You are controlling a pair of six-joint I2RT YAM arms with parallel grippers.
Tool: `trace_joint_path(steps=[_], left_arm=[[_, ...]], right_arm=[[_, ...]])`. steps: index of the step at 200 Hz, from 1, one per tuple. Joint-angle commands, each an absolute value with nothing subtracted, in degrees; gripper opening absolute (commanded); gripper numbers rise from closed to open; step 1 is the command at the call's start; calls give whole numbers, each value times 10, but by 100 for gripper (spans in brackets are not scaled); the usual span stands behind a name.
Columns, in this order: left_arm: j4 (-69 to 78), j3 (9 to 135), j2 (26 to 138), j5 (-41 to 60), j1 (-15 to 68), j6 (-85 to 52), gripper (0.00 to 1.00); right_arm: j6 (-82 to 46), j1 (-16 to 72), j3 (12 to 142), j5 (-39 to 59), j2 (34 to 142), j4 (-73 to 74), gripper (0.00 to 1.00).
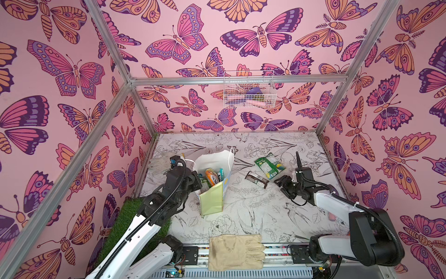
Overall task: Place the snacks into the paper bag
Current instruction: 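Lower the open right gripper over the green packet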
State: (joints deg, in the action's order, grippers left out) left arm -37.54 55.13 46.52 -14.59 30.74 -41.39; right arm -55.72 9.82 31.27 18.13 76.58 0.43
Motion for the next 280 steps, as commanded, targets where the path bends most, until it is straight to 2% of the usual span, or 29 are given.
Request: trace_joint_path(steps=[1, 280], left_arm=[[-373, 548, 464, -147, 304, -409, 0], [-373, 533, 455, -149, 299, -413, 0]], right_arm=[[-569, 95, 312, 185, 777, 36, 64], [-624, 91, 319, 187, 883, 170, 63]])
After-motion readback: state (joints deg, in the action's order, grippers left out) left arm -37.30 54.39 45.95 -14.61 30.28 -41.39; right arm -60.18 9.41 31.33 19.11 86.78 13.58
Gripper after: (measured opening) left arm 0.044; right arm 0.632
